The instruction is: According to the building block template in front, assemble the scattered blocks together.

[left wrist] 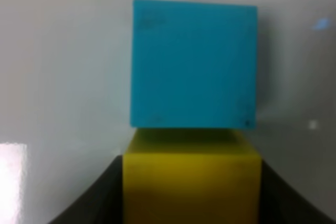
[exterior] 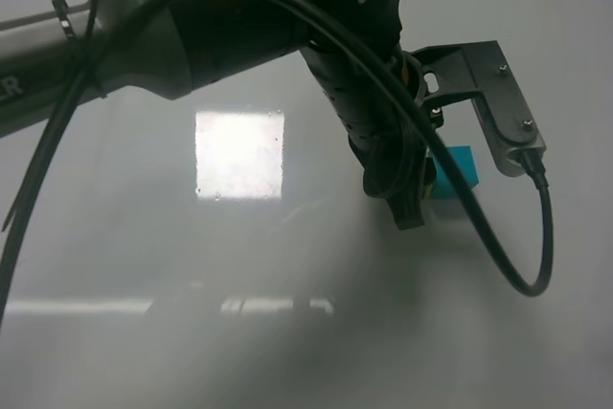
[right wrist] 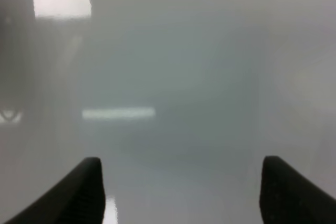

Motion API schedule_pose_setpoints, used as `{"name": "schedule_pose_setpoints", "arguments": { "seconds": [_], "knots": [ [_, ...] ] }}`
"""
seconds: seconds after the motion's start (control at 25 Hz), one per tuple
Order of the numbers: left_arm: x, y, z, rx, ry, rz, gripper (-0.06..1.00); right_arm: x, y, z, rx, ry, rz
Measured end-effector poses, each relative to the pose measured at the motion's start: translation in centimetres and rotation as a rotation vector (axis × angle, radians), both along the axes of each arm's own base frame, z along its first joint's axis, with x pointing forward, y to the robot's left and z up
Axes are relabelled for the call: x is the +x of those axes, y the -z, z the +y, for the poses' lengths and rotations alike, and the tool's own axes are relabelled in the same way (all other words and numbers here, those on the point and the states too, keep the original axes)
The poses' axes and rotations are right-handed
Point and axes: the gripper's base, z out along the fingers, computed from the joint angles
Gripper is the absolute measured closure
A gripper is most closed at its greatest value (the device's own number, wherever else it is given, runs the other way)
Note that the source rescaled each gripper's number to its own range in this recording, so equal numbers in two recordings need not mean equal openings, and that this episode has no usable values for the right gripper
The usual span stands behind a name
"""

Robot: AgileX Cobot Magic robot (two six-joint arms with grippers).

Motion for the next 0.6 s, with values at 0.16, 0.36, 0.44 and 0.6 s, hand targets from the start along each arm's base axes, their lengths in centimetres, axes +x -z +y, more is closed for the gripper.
{"name": "schedule_pose_setpoints", "arguments": {
  "seconds": [0.16, 0.36, 0.44, 0.6],
  "knots": [
    [0.00, 0.00, 0.00, 0.000, 0.000, 0.000, 0.88, 0.00, 0.00, 0.00, 0.000, 0.000, 0.000],
    [0.01, -0.01, 0.00, 0.000, 0.000, -0.001, 0.89, 0.00, 0.00, 0.00, 0.000, 0.000, 0.000],
    [0.03, -0.04, -0.03, -0.005, 0.000, -0.004, 0.83, 0.00, 0.00, 0.00, 0.000, 0.000, 0.000],
    [0.19, -0.12, -0.13, -0.018, -0.002, -0.020, 0.26, 0.00, 0.00, 0.00, 0.000, 0.000, 0.000]
  ]
}}
